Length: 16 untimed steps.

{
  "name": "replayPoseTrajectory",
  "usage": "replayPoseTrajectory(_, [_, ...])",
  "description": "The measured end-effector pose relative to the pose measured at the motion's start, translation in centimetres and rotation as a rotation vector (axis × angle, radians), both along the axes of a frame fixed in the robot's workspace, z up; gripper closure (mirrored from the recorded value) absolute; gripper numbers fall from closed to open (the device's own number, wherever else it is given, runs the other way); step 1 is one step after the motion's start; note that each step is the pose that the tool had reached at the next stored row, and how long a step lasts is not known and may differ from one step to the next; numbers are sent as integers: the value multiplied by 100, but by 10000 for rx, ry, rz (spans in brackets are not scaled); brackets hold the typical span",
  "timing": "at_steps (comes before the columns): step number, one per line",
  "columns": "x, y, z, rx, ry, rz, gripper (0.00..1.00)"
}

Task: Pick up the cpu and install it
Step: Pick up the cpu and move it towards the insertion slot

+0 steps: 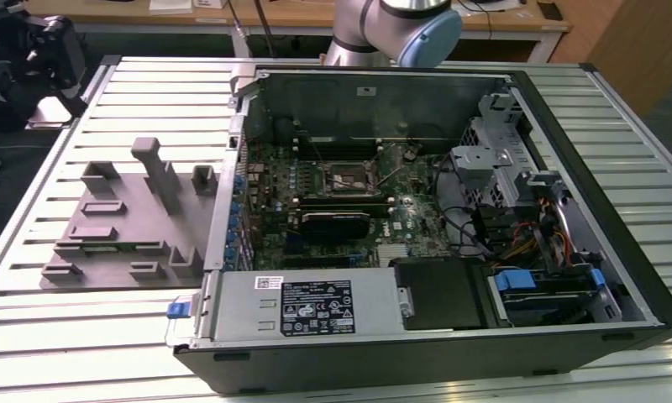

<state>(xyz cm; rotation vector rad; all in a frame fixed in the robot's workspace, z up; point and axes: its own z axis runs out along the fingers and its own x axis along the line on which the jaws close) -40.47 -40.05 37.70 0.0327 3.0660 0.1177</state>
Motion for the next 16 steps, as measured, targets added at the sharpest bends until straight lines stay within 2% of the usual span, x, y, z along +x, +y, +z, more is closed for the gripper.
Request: replayPoseTrajectory(16, [271,0,-1,1,-1,0,46])
